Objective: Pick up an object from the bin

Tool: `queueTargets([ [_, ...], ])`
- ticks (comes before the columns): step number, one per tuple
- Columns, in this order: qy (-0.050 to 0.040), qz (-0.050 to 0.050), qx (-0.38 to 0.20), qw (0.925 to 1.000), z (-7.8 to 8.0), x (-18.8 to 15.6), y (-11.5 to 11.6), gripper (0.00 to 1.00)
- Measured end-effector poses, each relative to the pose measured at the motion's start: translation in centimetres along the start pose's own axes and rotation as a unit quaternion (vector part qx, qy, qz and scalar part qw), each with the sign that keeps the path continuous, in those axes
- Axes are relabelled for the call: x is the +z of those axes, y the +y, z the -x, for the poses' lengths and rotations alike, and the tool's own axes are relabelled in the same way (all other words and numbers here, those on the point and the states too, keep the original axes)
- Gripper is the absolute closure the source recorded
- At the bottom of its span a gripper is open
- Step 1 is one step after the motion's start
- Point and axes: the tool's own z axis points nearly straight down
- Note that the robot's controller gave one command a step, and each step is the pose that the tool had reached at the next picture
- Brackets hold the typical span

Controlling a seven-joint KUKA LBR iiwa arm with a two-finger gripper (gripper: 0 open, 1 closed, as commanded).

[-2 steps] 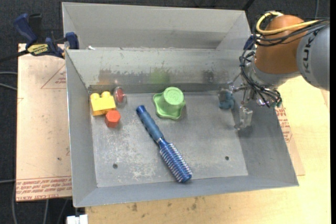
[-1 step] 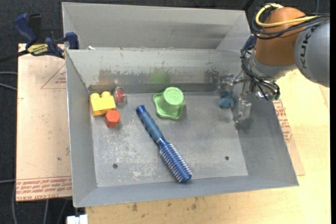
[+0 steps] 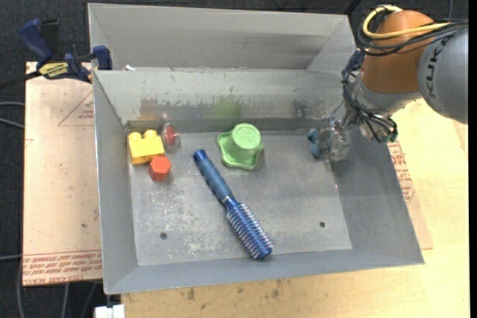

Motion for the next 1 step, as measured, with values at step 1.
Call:
queueTargets([
  [1,-0.0037,-0.003,-0.005,1.0000,-1.43,-13.97,1.32,1.00],
])
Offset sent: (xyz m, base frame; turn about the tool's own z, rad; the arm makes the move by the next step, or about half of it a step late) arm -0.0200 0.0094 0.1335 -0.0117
